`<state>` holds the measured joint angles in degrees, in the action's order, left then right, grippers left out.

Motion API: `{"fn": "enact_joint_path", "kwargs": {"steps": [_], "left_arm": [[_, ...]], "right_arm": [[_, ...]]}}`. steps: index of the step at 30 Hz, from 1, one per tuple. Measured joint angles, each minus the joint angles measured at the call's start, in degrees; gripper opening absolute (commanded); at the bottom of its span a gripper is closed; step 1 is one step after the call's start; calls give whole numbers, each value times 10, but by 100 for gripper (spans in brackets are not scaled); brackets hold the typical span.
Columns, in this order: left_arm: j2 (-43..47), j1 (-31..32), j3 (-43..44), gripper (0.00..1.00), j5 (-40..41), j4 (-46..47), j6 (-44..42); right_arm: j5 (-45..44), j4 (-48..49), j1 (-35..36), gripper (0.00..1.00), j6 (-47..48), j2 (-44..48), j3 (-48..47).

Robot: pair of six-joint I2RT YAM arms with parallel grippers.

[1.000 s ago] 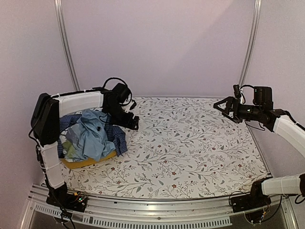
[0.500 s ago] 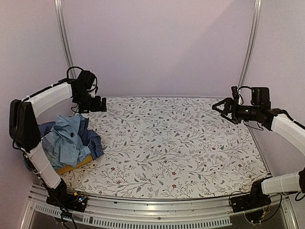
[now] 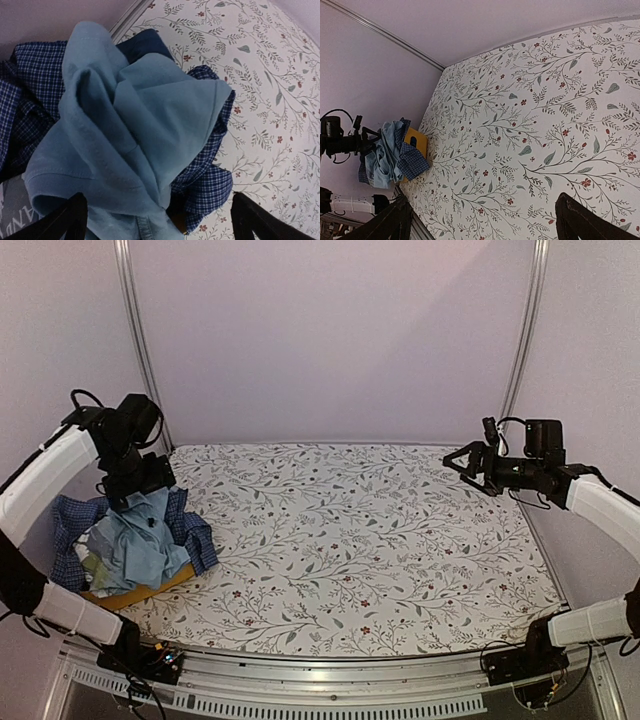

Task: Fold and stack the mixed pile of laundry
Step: Pick up the crumpled T-shirt from the bin.

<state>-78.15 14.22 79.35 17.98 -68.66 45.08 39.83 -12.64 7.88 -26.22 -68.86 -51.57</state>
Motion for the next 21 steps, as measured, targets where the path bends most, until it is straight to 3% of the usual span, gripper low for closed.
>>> {"fn": "enact_joint_path", "kwargs": {"steps": [6,9,10,11,15,21], "left_arm": [[79,-3,-87,99,28,-71,78],[83,-3,-117,85,30,-71,89],[80,-4,-126,79,30,-70,89],[76,-5,-132,67,30,-68,90],[68,-20,-138,2,25,-51,77],[78,-38,-51,0,14,-19,26]], "right_arm": [[8,12,0,99,-6,0,0],[10,16,0,99,-8,0,0],[10,16,0,99,-8,0,0],[10,16,0,99,-9,0,0],[10,16,0,99,-8,0,0],[10,17,0,99,-9,0,0]]}}
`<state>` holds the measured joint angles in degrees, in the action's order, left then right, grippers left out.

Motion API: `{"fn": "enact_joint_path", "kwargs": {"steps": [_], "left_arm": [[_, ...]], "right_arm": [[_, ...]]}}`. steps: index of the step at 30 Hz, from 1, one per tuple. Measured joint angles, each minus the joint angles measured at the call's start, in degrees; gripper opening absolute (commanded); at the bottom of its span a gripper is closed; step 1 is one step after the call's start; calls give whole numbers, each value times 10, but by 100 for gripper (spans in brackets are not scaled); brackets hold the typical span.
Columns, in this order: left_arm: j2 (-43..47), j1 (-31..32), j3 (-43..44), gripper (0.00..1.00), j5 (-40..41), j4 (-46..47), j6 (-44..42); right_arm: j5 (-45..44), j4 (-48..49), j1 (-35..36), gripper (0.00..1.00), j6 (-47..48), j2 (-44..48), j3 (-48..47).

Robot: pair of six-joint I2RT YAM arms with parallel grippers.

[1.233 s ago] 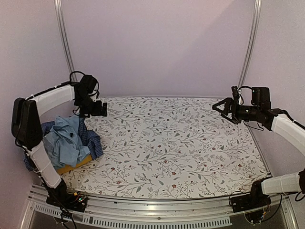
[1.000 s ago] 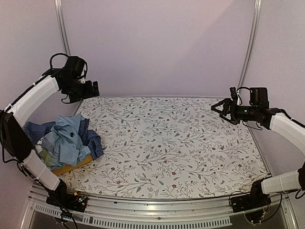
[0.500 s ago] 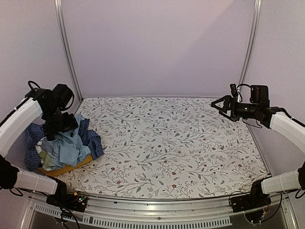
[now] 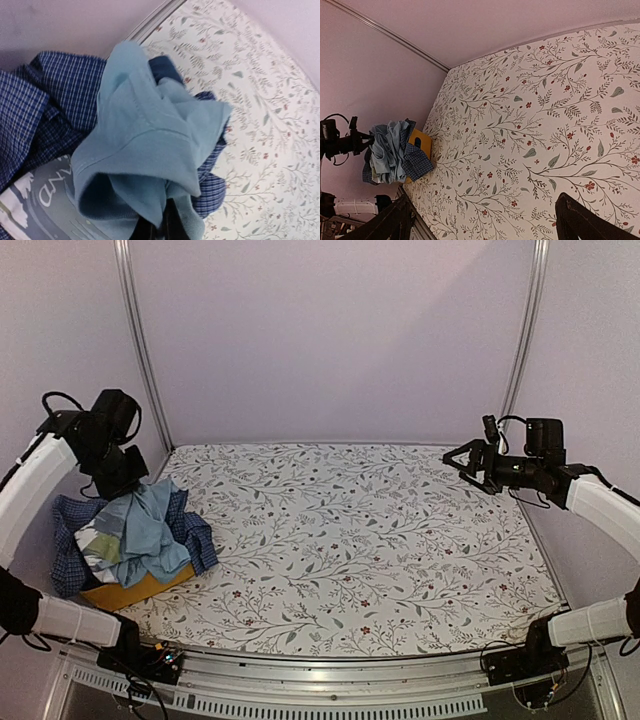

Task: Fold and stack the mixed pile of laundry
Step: Pick up the crumpled T-shirt from the bin, then place the crumpled T-shirt at the center of the board.

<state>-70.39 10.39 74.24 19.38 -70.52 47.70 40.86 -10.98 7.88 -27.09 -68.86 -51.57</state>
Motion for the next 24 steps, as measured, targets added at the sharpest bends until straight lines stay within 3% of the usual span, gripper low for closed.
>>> {"fn": "enact_joint_path", "kwargs": {"steps": [5,11,16,21,24], "left_arm": [[-3,-1,171,0,-38,92,-72],[-71,17,301,0,-154,232,-126],[-181,91,425,0,-250,323,-158],[-327,186,620,0,-349,389,-166],[-378,238,670,0,-403,451,-160]], "right_arm": [[3,0,0,99,0,-2,-2],[3,-1,0,99,1,-10,-14],[3,-1,0,99,1,-10,-20],[2,-1,0,99,1,-10,-21],[2,-2,0,99,1,-10,-21]]}}
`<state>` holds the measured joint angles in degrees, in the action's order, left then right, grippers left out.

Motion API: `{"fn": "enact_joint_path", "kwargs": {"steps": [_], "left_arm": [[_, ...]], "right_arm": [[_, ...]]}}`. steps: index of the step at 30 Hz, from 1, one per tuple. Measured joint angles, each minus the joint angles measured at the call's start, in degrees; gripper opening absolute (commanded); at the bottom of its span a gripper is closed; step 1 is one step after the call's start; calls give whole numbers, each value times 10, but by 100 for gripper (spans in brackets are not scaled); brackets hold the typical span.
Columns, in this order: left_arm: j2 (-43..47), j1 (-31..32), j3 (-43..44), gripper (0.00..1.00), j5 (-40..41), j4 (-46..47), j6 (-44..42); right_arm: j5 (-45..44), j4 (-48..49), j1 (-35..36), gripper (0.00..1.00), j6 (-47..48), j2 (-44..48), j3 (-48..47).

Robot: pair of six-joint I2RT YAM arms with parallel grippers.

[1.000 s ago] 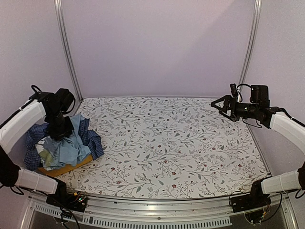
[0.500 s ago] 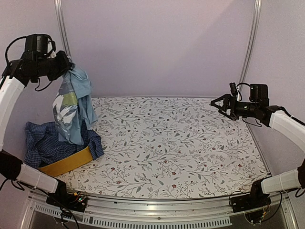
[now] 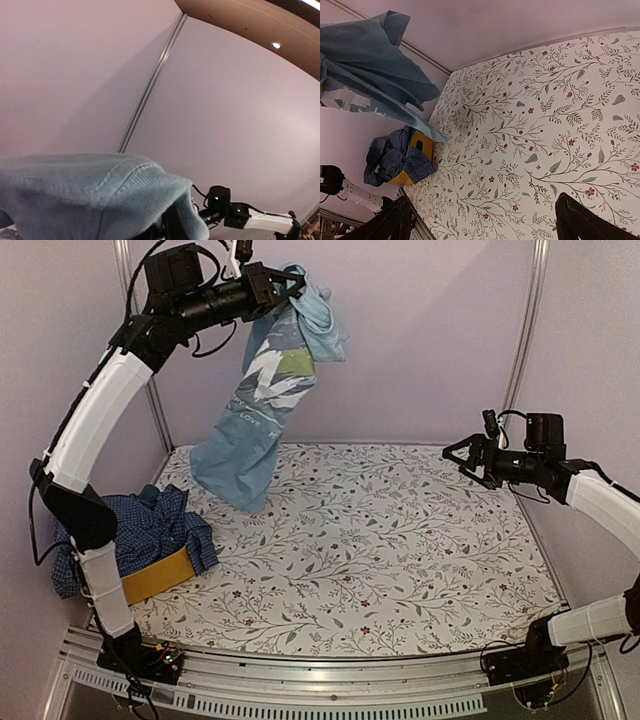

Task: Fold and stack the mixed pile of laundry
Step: Place the crumpled T-shirt at the center of the board, then flatten out the crumpled T-shirt at the center of the board.

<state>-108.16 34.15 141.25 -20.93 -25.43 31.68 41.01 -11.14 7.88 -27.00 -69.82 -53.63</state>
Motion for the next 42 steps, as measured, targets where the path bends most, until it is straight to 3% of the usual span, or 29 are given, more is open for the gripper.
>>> {"fn": "enact_joint_path", "kwargs": {"steps": [5,6,9,11,14,15,17,19,25,30,37,42], "left_arm": [[2,46,-45,3,-78,72,0],[12,47,-72,32,-99,86,-3],[63,37,-184,86,-137,105,-13],[116,15,-291,98,-124,105,-4],[220,-66,-499,100,-72,81,35],[239,-134,-544,100,-55,65,42],[247,-212,-596,100,-10,25,41],[237,-231,-605,100,14,-7,25],[204,-109,-601,100,-8,-39,-67],[108,30,-581,100,-41,-52,-130],[-78,190,-444,97,1,-125,-200],[-196,237,-316,78,85,-182,-218]], "right_arm": [[-3,0,0,99,0,2,0],[-4,-1,0,99,1,2,0],[-6,-3,0,99,4,4,0],[-9,-8,0,99,9,5,0],[-16,-16,0,99,16,8,0],[-17,-17,0,99,18,8,0],[-17,-22,0,99,24,8,0],[-17,-26,0,99,28,8,0],[-20,-54,0,99,51,-6,1],[-36,-88,1,99,70,-51,5],[-57,-125,1,99,76,-83,14],[-72,-139,2,99,75,-102,16]]}}
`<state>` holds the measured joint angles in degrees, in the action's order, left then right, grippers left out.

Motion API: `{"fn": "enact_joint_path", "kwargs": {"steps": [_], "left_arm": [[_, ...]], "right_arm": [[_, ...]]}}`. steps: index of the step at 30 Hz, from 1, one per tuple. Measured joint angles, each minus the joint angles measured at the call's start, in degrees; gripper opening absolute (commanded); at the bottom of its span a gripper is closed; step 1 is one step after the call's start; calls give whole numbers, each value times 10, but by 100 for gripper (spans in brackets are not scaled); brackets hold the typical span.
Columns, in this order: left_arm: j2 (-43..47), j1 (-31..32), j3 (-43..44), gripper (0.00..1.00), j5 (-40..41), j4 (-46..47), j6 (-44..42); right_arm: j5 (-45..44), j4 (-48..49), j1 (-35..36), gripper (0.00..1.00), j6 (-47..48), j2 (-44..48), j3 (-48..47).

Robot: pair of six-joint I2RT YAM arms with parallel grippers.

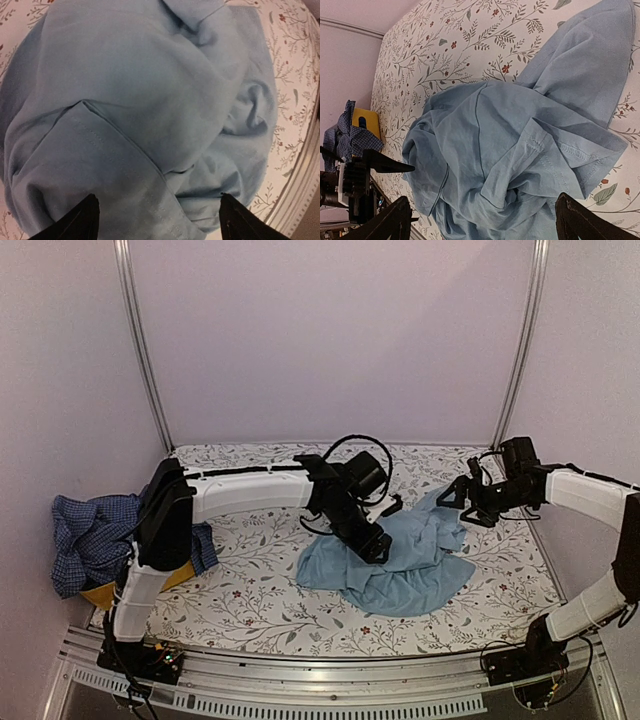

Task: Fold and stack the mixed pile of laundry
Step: Flatten out the crumpled T-shirt at the center of the board.

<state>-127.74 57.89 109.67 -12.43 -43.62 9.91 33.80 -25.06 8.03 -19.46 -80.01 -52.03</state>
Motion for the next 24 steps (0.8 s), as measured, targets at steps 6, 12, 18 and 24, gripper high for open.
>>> {"fn": "enact_joint_path", "kwargs": {"steps": [6,12,18,24], "left_arm": [[-67,-6,38,67,116,-67,-4],[-46,-20,-17,0,128,-65,14],[71,-93,-142,0,32,21,68],[192,-229,-263,0,-89,157,145]], "right_arm": [[-23,-22,1,99,1,-8,19],[-50,-46,2,94,7,-8,52],[-75,-74,2,84,15,-12,74],[-75,-75,10,81,21,-70,74]]}}
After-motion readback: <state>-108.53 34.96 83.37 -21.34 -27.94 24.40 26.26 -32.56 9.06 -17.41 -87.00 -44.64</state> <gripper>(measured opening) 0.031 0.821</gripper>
